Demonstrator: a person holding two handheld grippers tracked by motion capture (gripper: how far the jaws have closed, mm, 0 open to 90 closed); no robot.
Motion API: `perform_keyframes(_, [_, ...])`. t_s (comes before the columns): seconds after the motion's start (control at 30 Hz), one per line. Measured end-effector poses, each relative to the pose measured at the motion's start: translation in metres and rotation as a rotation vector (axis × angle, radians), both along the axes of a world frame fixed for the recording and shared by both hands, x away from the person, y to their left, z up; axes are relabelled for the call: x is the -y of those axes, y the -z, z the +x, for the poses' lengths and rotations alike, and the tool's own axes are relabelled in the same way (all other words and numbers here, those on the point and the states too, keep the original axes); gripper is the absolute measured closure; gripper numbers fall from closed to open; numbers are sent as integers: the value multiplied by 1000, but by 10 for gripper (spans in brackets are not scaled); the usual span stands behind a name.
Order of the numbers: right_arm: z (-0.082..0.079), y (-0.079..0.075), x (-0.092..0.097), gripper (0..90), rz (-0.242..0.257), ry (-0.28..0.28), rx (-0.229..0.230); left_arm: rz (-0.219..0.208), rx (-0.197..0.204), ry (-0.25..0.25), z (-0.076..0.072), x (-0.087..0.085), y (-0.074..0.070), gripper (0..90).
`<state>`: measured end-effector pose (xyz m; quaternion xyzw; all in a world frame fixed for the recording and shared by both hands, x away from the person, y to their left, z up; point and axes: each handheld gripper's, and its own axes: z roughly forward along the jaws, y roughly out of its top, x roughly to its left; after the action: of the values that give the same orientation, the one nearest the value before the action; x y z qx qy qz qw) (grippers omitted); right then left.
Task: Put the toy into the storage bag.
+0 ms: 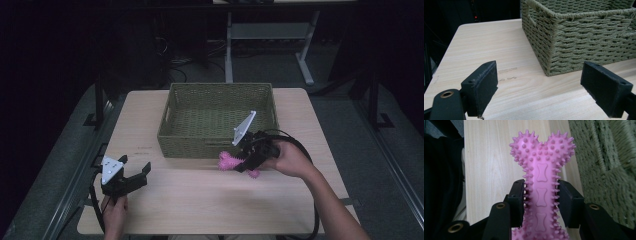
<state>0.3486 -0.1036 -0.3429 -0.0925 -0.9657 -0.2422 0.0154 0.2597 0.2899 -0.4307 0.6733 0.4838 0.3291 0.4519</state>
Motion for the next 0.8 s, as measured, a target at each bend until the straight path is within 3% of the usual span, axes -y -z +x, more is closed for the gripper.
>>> perform_keyframes(0.23, [5, -9, 2, 583, 20, -4, -2, 4, 4, -1, 0, 0, 0, 136])
perform_keyframes(0.8, [18, -27, -1, 583, 8, -2, 7, 5, 5, -3, 0, -1, -1, 137])
